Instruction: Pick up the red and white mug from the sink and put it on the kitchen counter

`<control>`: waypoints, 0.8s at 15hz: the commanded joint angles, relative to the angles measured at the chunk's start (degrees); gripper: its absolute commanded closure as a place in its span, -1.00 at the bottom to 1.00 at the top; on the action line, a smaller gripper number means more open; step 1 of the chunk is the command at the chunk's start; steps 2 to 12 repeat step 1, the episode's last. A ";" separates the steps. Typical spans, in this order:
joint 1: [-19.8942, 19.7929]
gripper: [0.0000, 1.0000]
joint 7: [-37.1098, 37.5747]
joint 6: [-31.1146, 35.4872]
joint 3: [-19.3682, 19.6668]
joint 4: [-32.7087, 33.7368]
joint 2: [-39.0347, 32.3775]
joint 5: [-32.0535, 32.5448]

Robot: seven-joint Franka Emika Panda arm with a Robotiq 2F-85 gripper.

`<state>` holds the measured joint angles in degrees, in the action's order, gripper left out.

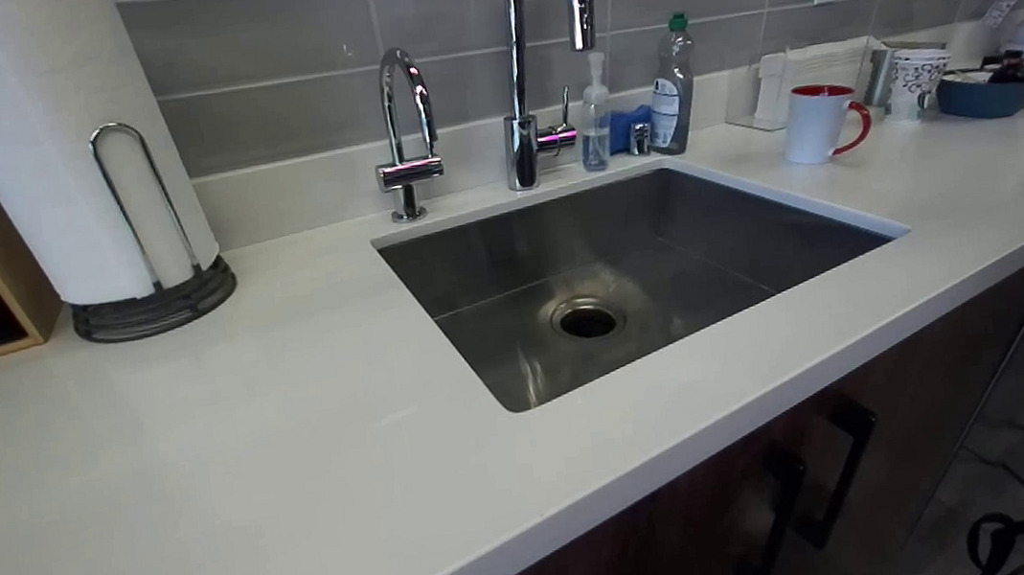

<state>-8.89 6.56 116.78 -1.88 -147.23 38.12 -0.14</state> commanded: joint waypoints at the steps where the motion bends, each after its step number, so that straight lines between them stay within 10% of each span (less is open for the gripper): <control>1: 1.17 -1.00 0.63 -0.16 1.02 0.07 -0.05 0.76; 12: 1.17 -1.00 0.63 -0.16 1.02 0.07 -0.05 0.76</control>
